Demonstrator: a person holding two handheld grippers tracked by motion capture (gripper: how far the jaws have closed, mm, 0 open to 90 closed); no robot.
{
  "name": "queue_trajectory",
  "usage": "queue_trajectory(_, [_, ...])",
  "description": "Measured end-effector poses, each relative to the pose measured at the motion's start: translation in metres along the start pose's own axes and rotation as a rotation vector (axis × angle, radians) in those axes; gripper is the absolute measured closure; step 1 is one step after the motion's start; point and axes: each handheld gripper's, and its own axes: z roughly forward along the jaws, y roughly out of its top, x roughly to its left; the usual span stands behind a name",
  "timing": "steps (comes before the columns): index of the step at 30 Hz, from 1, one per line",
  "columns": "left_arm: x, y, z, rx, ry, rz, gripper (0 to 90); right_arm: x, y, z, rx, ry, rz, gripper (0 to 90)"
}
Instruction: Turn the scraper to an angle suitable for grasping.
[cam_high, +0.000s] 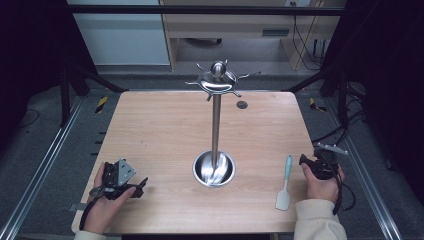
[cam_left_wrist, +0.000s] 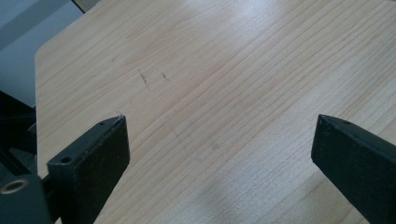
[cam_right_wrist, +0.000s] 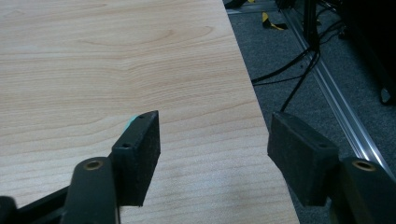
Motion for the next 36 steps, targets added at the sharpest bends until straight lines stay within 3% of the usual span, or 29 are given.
queue_trajectory(13, [-0.001, 0.001, 0.000, 0.006, -0.005, 0.008, 4.4, -0.001, 0.000, -0.003, -0.002, 0.046, -0.016, 63.3])
queue_trajectory(15, [-0.002, 0.001, 0.001, 0.007, -0.006, 0.011, 4.5, -0.002, -0.001, -0.003, 0.024, 0.074, 0.000, 74.1])
queue_trajectory(22, [-0.002, 0.001, 0.001, 0.008, -0.007, 0.013, 4.5, -0.004, -0.002, -0.001, 0.046, 0.113, -0.020, 89.5])
queue_trajectory(28, [-0.002, 0.001, 0.001, 0.008, -0.007, 0.014, 4.5, 0.000, -0.003, 0.002, 0.074, 0.149, -0.022, 90.0])
queue_trajectory(36, [-0.003, 0.001, 0.002, 0.009, -0.009, 0.014, 4.5, 0.013, -0.005, 0.011, 0.127, 0.187, -0.081, 90.0])
